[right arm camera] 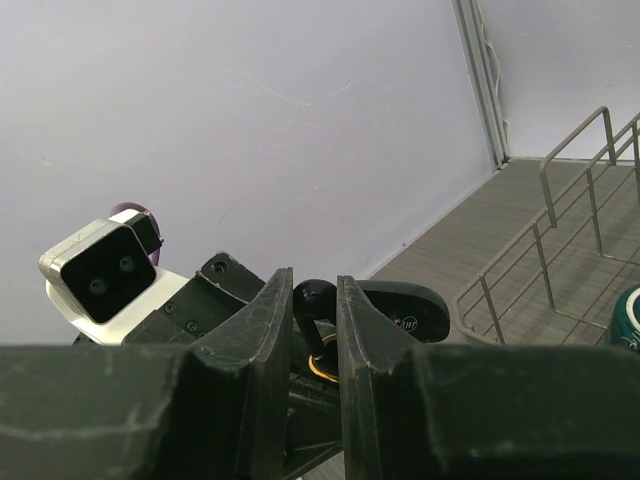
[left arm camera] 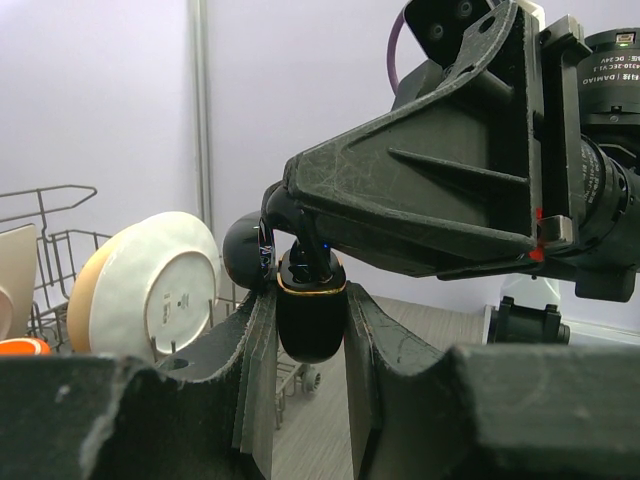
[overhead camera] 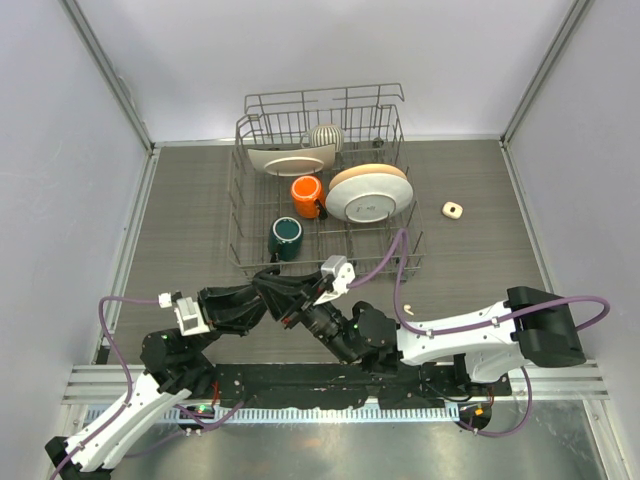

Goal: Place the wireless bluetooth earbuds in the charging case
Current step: Place the earbud in the charging case.

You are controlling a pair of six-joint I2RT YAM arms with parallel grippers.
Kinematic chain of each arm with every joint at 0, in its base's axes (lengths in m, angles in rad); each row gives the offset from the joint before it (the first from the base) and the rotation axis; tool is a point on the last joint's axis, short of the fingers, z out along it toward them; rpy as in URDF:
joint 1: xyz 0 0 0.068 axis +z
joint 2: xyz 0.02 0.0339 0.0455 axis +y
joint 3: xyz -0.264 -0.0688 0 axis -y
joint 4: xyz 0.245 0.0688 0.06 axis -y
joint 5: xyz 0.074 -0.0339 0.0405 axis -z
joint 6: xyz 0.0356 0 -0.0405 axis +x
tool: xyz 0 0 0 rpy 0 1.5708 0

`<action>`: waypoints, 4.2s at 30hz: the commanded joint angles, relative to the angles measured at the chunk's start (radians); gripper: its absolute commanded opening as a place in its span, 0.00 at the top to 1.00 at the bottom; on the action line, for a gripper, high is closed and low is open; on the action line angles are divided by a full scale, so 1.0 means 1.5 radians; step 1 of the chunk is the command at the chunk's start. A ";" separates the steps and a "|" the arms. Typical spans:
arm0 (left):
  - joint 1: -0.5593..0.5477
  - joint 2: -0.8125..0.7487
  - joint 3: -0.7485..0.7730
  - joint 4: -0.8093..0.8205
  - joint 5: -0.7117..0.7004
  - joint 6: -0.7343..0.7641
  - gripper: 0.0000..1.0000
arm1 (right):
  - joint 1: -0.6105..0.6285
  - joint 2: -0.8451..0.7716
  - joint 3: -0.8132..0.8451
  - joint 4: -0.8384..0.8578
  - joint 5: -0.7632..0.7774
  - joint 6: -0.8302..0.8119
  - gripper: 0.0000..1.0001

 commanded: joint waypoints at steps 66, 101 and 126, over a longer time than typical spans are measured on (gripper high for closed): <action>-0.002 -0.034 -0.091 0.101 -0.072 -0.029 1.00 | 0.067 -0.045 -0.091 0.053 0.053 -0.182 0.99; -0.002 0.005 -0.090 0.075 0.013 0.010 1.00 | -0.017 -0.176 0.153 -0.509 -0.027 0.187 0.99; -0.002 0.001 -0.090 0.072 0.006 0.001 1.00 | -0.037 -0.115 0.245 -0.701 -0.084 0.274 0.99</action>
